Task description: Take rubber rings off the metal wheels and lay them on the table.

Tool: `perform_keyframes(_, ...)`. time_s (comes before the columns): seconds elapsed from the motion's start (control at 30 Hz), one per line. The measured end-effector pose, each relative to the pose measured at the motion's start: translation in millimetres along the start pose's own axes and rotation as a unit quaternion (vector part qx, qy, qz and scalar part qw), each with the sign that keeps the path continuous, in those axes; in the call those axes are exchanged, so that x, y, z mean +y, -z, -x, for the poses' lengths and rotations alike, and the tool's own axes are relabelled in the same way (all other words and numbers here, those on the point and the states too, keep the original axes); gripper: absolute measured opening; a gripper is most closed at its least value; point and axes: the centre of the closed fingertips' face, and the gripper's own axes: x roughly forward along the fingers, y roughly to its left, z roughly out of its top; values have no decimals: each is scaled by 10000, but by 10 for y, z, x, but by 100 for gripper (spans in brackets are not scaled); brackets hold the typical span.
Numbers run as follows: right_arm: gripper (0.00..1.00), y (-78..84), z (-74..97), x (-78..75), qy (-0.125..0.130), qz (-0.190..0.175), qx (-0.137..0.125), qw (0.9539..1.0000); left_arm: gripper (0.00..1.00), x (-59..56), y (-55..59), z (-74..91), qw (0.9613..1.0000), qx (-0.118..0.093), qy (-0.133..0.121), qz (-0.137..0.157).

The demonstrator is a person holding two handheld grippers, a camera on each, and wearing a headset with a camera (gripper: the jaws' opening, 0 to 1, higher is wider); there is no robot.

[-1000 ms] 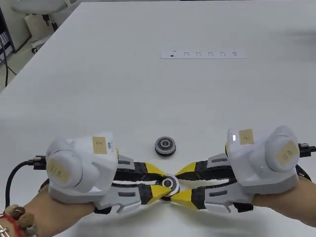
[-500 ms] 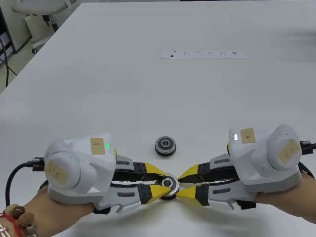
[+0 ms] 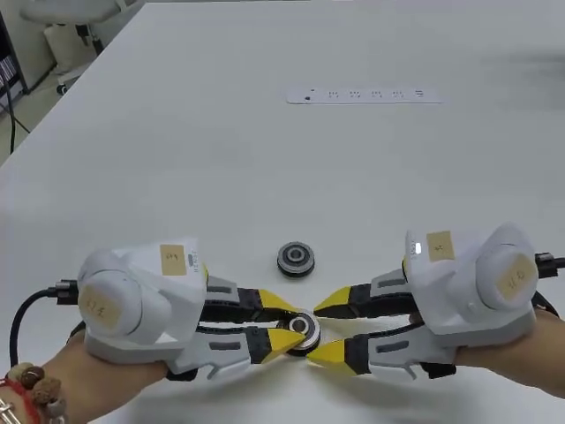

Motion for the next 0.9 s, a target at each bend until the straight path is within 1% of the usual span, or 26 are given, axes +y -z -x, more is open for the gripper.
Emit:
perform_keyframes(0.03, 25, -12, -8, -19, 53, -63, -61, 9999, 14, -2, -2, 0, 10000, -1, 1, -2)
perform_keyframes(0.1, 25, -21, -13, -45, 131, -92, -102, 9998, 14, -5, -9, -1, 10000, -4, -1, 0)
perform_keyframes(0.17, 23, -6, -23, -12, 65, -103, -89, 9999, 14, -7, -16, -1, 10000, -3, 5, -7)
perform_keyframes(0.23, 23, -8, -17, -15, 64, -47, -84, 9999, 14, -6, -18, -2, 10000, -5, 8, -4)
perform_keyframes(0.43, 18, 39, 36, -19, -7, -115, 6, 9999, 14, 0, -17, 1, 10000, -15, 16, -1)
perform_keyframes(0.5, 14, 77, 60, -33, 6, -56, 85, 9999, 14, 5, -9, 7, 10000, -13, 16, -3)
perform_keyframes(0.57, 11, 81, 73, -36, -9, -114, 61, 9999, 14, 6, -8, 9, 10000, -20, 14, 6)
perform_keyframes(0.67, 10, 77, 69, -24, -9, -49, 83, 10000, 14, 8, -9, 8, 10000, -16, 13, 7)
perform_keyframes(0.77, 9, 78, 68, -32, -14, -86, 89, 9999, 14, 9, -6, 10, 10000, -24, 10, 20)
perform_keyframes(0.83, 6, 86, 72, -33, 12, -99, 110, 9999, 14, 13, -1, 12, 10000, -27, 7, 27)
perform_keyframes(0.87, 3, 90, 77, -56, 69, -14, 141, 9999, 14, 12, 0, 13, 10000, -28, 9, 31)
perform_keyframes(0.9, 3, 88, 76, -52, 56, -34, 141, 9999, 14, 11, -2, 12, 10000, -29, 8, 30)
